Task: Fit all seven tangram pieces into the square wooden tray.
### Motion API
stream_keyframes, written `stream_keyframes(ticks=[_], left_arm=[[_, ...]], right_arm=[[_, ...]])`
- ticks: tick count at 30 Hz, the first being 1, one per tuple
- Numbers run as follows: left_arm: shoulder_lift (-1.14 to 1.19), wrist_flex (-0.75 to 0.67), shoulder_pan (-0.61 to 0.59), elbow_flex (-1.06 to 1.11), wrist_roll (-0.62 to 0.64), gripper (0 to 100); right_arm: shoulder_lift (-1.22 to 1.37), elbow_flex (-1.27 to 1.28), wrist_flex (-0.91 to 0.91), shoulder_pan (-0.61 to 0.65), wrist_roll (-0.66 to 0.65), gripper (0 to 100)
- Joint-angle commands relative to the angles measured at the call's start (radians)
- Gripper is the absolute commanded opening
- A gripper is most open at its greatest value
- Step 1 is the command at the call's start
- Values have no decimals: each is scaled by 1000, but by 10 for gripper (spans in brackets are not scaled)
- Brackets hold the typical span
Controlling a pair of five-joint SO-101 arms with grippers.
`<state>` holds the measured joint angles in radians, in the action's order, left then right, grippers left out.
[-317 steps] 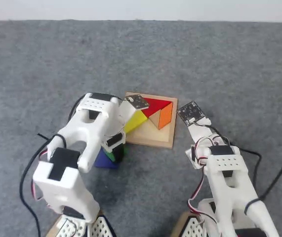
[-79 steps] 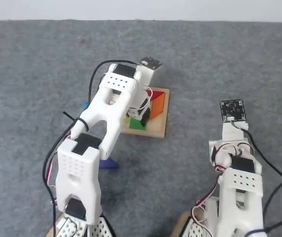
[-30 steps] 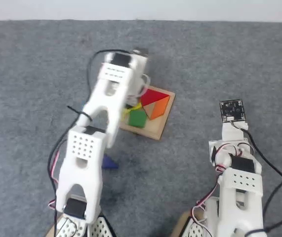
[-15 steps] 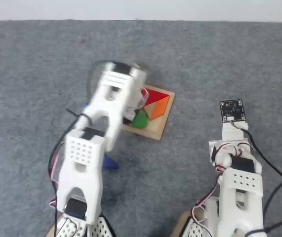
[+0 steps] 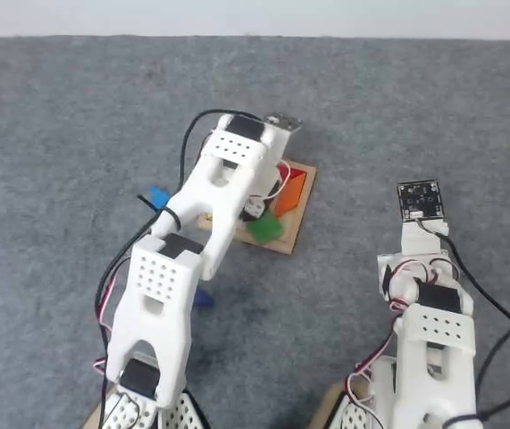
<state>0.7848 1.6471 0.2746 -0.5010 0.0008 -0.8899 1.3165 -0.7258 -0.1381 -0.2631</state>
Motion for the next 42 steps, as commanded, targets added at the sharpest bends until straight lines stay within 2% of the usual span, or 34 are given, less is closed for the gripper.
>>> stream_keyframes(ticks=[1, 8, 13, 18, 24, 30, 34, 42], left_arm=[[-170, 0, -20, -53, 20, 15], [-250, 57, 77, 51, -43, 15], [-250, 25, 198, 191, -169, 15], [-250, -2, 230, 220, -193, 15], [-236, -25, 218, 237, -206, 15], [-178, -95, 120, 263, -264, 15], [-152, -94, 78, 223, -298, 15], [-160, -57, 91, 180, -354, 16]], right_arm=[[2, -46, 16, 8, -12, 23], [2, -46, 18, 8, -12, 23], [2, -46, 18, 7, -12, 23], [2, -49, 19, -25, -8, 23], [2, -54, 21, -56, -6, 23], [2, -54, 21, -56, -6, 23], [2, -54, 21, -54, -6, 23], [2, -49, 21, -25, -6, 23]])
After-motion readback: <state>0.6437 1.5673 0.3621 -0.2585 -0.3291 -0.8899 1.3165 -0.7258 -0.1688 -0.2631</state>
